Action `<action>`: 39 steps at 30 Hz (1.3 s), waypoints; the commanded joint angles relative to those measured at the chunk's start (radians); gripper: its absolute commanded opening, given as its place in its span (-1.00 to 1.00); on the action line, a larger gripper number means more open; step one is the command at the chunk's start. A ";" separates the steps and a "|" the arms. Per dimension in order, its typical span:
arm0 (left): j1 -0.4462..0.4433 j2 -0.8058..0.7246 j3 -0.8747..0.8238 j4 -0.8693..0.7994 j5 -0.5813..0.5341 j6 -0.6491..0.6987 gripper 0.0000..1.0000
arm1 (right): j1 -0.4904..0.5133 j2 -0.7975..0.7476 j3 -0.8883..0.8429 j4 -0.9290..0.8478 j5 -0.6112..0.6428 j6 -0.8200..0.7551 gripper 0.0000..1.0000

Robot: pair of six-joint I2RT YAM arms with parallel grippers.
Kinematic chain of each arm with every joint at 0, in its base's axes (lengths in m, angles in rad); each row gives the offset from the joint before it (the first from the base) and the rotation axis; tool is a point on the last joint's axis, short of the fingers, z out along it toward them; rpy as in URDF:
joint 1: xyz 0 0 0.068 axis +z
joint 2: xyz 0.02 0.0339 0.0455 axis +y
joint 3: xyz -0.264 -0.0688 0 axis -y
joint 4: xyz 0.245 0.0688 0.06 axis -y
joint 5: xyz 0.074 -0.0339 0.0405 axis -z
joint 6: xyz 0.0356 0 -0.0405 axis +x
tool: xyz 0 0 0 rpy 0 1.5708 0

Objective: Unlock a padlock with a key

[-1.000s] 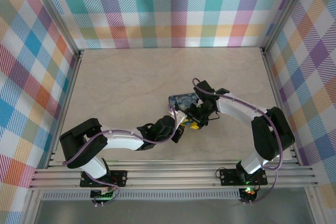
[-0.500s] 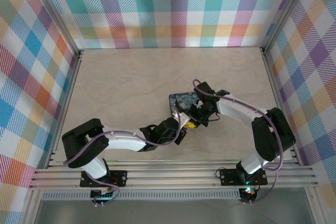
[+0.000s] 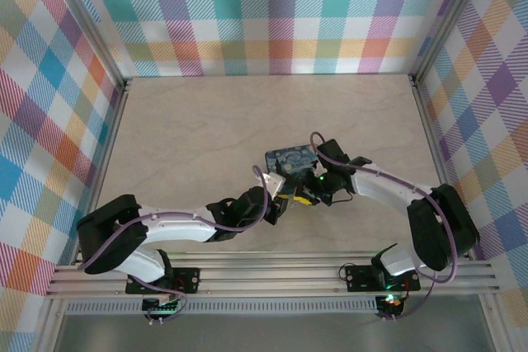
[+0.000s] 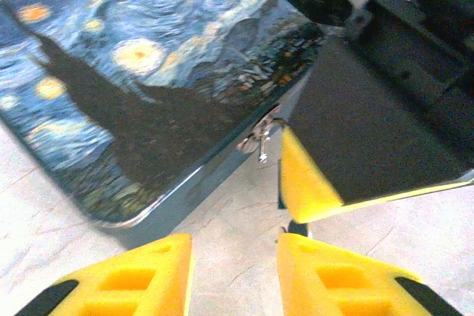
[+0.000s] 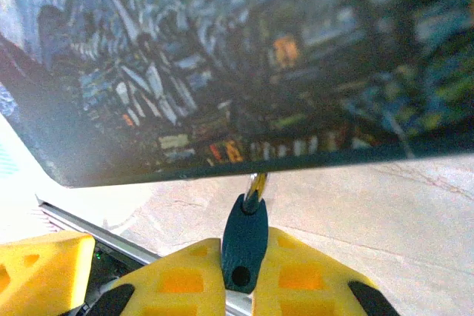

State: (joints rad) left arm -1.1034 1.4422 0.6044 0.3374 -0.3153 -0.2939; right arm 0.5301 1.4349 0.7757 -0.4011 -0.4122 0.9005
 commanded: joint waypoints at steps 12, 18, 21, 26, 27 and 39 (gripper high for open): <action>0.043 -0.093 -0.010 -0.159 -0.019 -0.086 -0.28 | -0.058 -0.076 -0.127 0.138 0.050 0.089 -1.00; 0.053 -0.127 -0.005 -0.235 -0.039 -0.130 -0.28 | -0.051 0.007 0.010 -0.015 0.055 -0.071 -1.00; 0.060 -0.155 -0.005 -0.268 -0.044 -0.142 -0.28 | -0.037 0.047 0.072 -0.065 0.074 -0.122 -1.00; 0.069 -0.189 0.012 -0.330 -0.039 -0.139 -0.28 | -0.041 0.036 0.005 0.033 0.069 -0.026 -1.00; 0.072 -0.192 0.015 -0.338 -0.036 -0.137 -0.28 | -0.046 0.026 -0.029 0.078 0.061 0.016 -1.00; 0.083 -0.168 0.068 -0.388 0.018 -0.125 -0.28 | -0.078 -0.126 -0.276 0.482 0.136 0.328 -1.00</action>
State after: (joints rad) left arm -1.0317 1.2682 0.6346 -0.0208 -0.3153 -0.4229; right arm 0.4671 1.3258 0.5373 0.0467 -0.3370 1.0946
